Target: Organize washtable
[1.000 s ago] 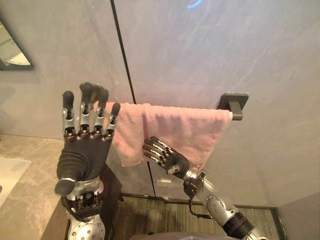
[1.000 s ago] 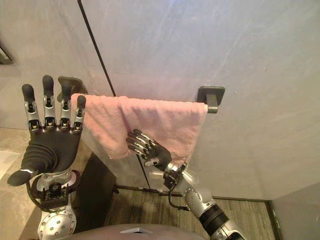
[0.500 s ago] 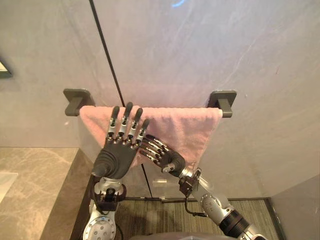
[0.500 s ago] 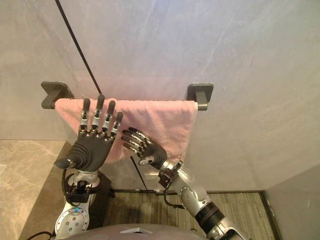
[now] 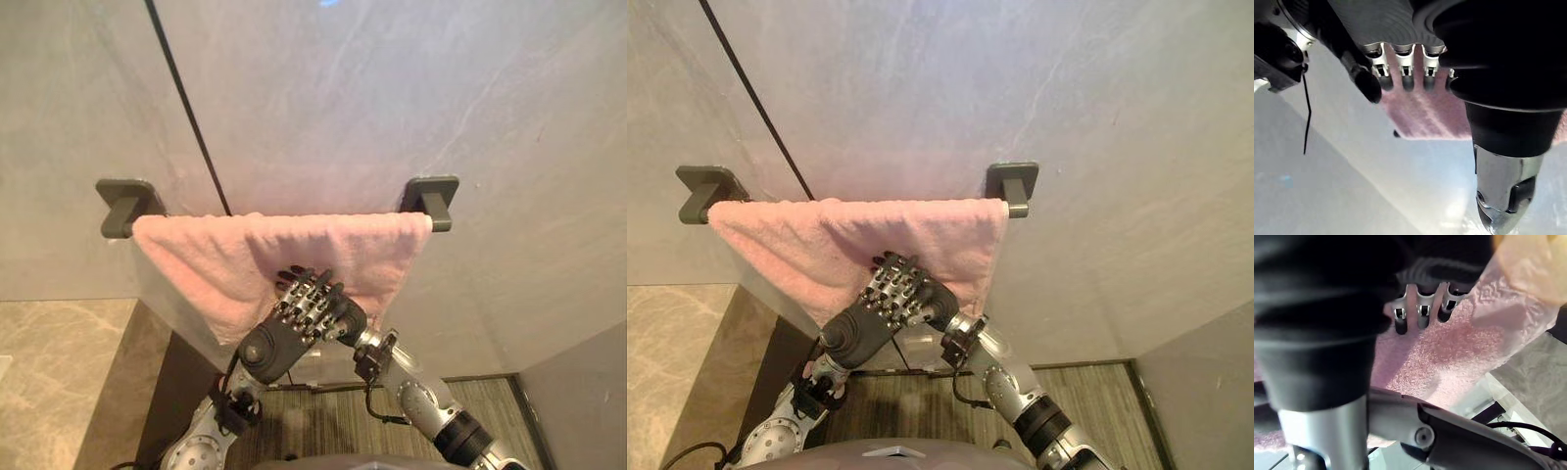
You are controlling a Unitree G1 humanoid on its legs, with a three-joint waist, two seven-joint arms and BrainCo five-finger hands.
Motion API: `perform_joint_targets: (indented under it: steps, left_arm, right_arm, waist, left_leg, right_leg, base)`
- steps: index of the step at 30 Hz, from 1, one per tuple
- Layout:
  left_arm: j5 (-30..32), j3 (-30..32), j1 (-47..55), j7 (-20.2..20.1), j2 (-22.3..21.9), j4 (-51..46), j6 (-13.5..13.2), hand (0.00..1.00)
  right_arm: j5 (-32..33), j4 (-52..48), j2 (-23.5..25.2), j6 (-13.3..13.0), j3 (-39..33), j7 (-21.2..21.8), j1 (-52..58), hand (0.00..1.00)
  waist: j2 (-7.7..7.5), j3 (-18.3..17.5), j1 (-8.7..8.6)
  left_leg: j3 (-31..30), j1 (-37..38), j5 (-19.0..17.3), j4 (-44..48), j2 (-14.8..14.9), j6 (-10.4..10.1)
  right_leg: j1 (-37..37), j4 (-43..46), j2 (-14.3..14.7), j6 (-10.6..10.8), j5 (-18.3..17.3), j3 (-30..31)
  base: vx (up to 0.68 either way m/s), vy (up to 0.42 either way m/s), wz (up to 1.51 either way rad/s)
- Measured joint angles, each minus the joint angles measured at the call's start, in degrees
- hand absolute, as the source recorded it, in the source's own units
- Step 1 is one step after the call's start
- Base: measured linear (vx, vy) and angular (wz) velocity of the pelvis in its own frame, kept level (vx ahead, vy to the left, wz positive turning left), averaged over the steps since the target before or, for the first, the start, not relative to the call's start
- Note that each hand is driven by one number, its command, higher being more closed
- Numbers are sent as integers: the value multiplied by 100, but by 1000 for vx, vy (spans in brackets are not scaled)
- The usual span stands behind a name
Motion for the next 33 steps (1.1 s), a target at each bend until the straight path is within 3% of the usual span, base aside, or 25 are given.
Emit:
perform_joint_targets:
  steps: [5, 9, 14, 24, 33]
  left_arm:
    - [-5, 45, -26, -39, 390, 184, -12, 0]
    - [105, 466, 2, -46, 387, 188, -40, 0]
    - [276, 1264, 3, 6, 258, 189, -376, 0]
    - [724, 2537, -1, 227, -708, 183, -775, 0]
    - [782, 3073, 0, 446, -1233, 909, -897, 0]
  right_arm:
    - [-4, -1, -168, -1, 58, -76, -174, 0]
    - [-7, -25, -151, -21, -198, -152, -180, 0]
    - [-21, -75, -152, -95, -670, -196, -178, 0]
    - [-357, -537, -24, -99, -1549, -142, 307, 0]
    - [-469, -533, 175, -102, -2304, -141, 617, 0]
  waist:
    - [-5, 2, -9]
    - [-8, 1, 17]
    - [-31, -12, 17]
    - [-45, -20, 72]
    - [-102, -59, 79]
  left_leg:
    - [96, -31, -29, 36, 2, 16]
    - [176, -33, -56, 38, -2, 25]
    - [202, -89, -55, 27, -3, 25]
    - [161, -187, -52, 16, -12, 26]
    - [147, -219, 48, -147, -13, 20]
  right_leg:
    - [-76, -4, 2, -4, 55, 133]
    - [-79, -4, 1, 2, 65, 220]
    - [-140, -5, 3, 8, 72, 237]
    - [-218, -21, -1, 6, 91, 221]
    - [-319, -19, 4, 4, 105, 207]
  base:
    - [-19, 8, -12]
    - [-24, 15, -12]
    - [-1, 3, -1]
    - [6, 1, 0]
    - [-3, -1, 0]
